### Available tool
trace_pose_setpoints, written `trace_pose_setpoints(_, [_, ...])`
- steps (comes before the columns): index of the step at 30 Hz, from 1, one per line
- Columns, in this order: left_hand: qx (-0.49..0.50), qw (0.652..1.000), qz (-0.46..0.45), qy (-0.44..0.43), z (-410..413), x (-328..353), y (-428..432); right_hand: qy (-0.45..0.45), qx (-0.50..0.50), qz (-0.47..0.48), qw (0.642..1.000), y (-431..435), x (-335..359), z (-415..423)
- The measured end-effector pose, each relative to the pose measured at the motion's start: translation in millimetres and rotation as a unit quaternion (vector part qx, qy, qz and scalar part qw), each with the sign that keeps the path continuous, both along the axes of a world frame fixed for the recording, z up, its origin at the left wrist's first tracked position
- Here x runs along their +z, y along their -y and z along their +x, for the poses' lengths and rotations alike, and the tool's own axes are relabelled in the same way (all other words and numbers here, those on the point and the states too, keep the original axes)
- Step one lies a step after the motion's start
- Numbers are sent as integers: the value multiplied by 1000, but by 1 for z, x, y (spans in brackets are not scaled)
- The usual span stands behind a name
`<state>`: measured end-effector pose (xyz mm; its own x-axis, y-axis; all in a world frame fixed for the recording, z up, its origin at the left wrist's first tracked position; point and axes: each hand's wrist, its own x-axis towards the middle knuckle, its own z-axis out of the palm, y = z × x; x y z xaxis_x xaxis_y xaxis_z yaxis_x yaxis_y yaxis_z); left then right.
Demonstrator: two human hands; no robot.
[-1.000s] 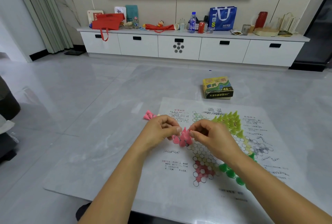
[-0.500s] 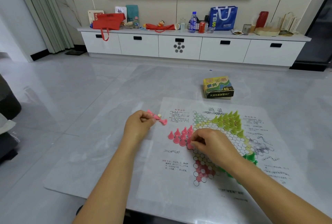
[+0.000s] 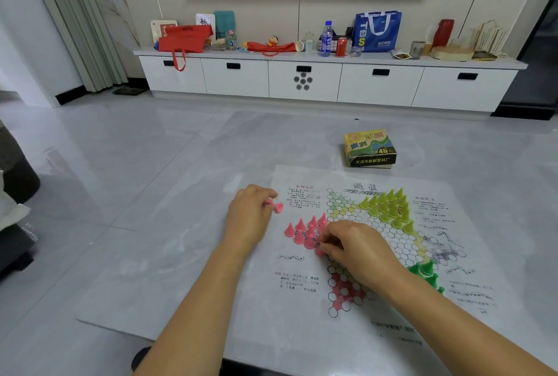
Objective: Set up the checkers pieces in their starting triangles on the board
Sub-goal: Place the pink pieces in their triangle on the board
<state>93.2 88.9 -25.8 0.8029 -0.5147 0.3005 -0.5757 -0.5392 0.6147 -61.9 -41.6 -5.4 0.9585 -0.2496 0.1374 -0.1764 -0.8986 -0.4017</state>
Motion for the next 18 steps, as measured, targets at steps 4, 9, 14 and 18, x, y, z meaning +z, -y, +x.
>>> trace_pose_setpoints(4, [-42, 990, 114, 66, 3, -7, 12, 8, 0, -5, 1000, 1, -1, -1])
trace_pose_setpoints(9, [-10, 990, 123, 65, 6, -10, 14, 2, 4, 18, 1000, 2, 1, -2])
trace_pose_setpoints(14, [19, 992, -89, -88, -6, 8, 12, 39, -33, 80, 995, 13, 11, -4])
trace_pose_setpoints(18, [-88, 920, -258, -283, -31, 34, 14, 69, -92, 247, 962, 19, 20, 3])
